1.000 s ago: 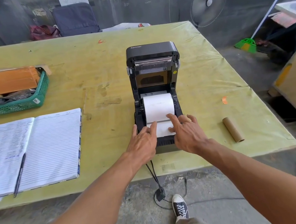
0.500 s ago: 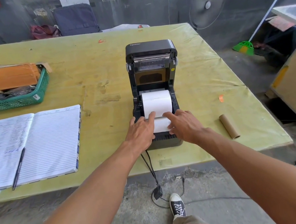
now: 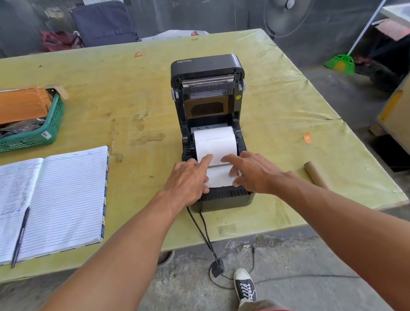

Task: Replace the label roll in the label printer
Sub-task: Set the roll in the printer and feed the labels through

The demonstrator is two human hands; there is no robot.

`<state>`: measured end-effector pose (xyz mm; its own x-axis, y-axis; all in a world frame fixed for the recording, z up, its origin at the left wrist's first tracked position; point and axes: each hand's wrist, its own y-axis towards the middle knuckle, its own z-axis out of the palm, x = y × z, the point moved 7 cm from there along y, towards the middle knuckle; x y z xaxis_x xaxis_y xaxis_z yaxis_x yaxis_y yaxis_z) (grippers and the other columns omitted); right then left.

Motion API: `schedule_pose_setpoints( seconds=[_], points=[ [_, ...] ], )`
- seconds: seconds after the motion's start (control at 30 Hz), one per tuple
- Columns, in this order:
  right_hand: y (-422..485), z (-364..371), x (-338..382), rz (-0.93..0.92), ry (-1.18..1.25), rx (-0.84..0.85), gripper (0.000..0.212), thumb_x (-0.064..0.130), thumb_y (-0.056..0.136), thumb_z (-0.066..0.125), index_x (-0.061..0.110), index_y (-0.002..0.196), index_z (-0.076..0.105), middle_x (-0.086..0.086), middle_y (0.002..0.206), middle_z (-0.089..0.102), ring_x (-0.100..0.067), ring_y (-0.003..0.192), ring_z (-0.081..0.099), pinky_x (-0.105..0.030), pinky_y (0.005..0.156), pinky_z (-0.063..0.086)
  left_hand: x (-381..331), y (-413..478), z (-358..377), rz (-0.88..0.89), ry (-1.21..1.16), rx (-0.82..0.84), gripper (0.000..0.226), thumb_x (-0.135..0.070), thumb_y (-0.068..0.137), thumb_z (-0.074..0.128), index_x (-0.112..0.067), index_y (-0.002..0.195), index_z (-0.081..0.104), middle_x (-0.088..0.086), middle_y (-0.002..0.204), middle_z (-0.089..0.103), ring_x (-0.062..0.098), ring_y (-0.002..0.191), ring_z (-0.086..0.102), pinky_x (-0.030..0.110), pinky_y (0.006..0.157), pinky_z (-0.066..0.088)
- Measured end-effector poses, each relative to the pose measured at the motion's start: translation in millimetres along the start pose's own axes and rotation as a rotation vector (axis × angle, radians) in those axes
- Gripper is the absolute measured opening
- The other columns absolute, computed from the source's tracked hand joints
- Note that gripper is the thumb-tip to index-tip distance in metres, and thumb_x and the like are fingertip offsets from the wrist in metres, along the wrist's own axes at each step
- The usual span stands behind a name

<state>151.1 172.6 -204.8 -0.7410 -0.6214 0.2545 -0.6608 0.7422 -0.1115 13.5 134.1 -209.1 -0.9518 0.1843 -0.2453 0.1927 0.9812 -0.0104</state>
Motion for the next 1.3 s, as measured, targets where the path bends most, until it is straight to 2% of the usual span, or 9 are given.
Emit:
schedule_pose_setpoints(
  seconds=[0.23,0.43,0.53,0.7,0.83,0.93,1.03,1.13,1.3],
  points=[
    [4.3,7.5,6.5,-0.04,-0.104,0.026,0.087,0.044,0.085,0.064,0.017,0.153,0.017,-0.009,0.127,0.065,-0.027,0.126,0.049,-0.045,0.11,0.036,2.2,9.0,3.7,-0.028,0.022,0.117,0.105,-0.019,0.077,0.079,-0.022,0.15,0.003,0.009,0.117,0.063,0.028,0.117,0.047,0.041,0.1,0.033],
    [2.2,6.1,5.5,-0.057,-0.116,-0.002,0.096,0.047,0.08,0.071,0.018,0.152,0.014,-0.002,0.122,0.071,-0.024,0.123,0.051,-0.044,0.115,0.031,-0.1,6.7,8.7,0.026,0.075,0.077,0.106,-0.021,0.08,0.076,-0.014,0.151,-0.003,0.007,0.105,0.07,0.025,0.115,0.046,0.039,0.099,0.037],
    [-0.3,9.6,-0.7,-0.029,-0.093,-0.009,0.093,0.044,0.083,0.071,0.018,0.152,0.015,-0.003,0.121,0.072,-0.024,0.121,0.052,-0.042,0.114,0.031,-1.6,0.5,9.7,0.056,0.047,0.03,0.1,-0.018,0.081,0.075,-0.012,0.151,0.003,0.003,0.097,0.07,0.023,0.106,0.049,0.037,0.1,0.035],
    [-1.2,9.3,-4.6,-0.019,-0.038,0.002,0.082,0.033,0.089,0.07,0.016,0.153,0.021,0.0,0.121,0.072,-0.022,0.124,0.05,-0.042,0.114,0.03,-1.8,-1.2,2.6,0.08,0.012,0.008,0.087,-0.015,0.086,0.069,-0.011,0.15,0.01,-0.002,0.102,0.074,0.021,0.111,0.052,0.041,0.109,0.03],
    [-2.0,4.6,-0.9,-0.043,-0.063,-0.016,0.053,0.028,0.098,0.055,0.016,0.146,0.037,-0.003,0.112,0.073,-0.022,0.114,0.055,-0.041,0.109,0.037,-6.5,-6.4,-4.7,0.108,0.046,-0.061,0.071,-0.01,0.091,0.059,-0.012,0.147,0.016,0.001,0.081,0.066,0.018,0.082,0.052,0.04,0.11,0.03],
    [-3.8,1.4,3.1,-0.048,-0.07,-0.082,0.032,0.02,0.1,0.048,0.016,0.129,0.058,-0.006,0.101,0.074,-0.024,0.108,0.06,-0.042,0.105,0.041,-10.7,-12.3,-4.3,0.114,0.069,-0.095,0.057,-0.007,0.091,0.053,-0.009,0.143,0.031,0.001,0.074,0.057,0.019,0.071,0.046,0.04,0.098,0.04],
    [-7.0,2.4,11.7,-0.085,-0.09,-0.116,0.024,0.012,0.098,0.046,0.013,0.101,0.07,-0.008,0.083,0.072,-0.028,0.086,0.061,-0.043,0.088,0.049,-13.3,-20.9,0.8,0.085,0.098,-0.058,0.026,-0.013,0.09,0.05,-0.009,0.114,0.059,0.006,0.083,0.063,0.023,0.077,0.054,0.041,0.075,0.051],
    [-11.8,3.2,14.3,-0.098,-0.068,-0.115,0.024,0.01,0.097,0.048,0.015,0.1,0.072,-0.008,0.08,0.072,-0.03,0.085,0.06,-0.042,0.082,0.049,-17.6,-26.3,4.7,0.089,0.157,-0.05,0.018,-0.022,0.094,0.052,-0.008,0.096,0.064,0.007,0.087,0.062,0.025,0.083,0.057,0.038,0.066,0.048],
    [-19.9,2.5,17.3,-0.073,-0.041,-0.131,0.027,0.01,0.098,0.049,0.016,0.106,0.073,-0.008,0.087,0.075,-0.028,0.088,0.061,-0.041,0.082,0.049,-21.4,-33.8,5.2,0.112,0.222,-0.074,0.026,0.01,0.083,0.044,-0.005,0.092,0.063,0.008,0.08,0.054,0.022,0.072,0.045,0.035,0.064,0.043]
  ],
)
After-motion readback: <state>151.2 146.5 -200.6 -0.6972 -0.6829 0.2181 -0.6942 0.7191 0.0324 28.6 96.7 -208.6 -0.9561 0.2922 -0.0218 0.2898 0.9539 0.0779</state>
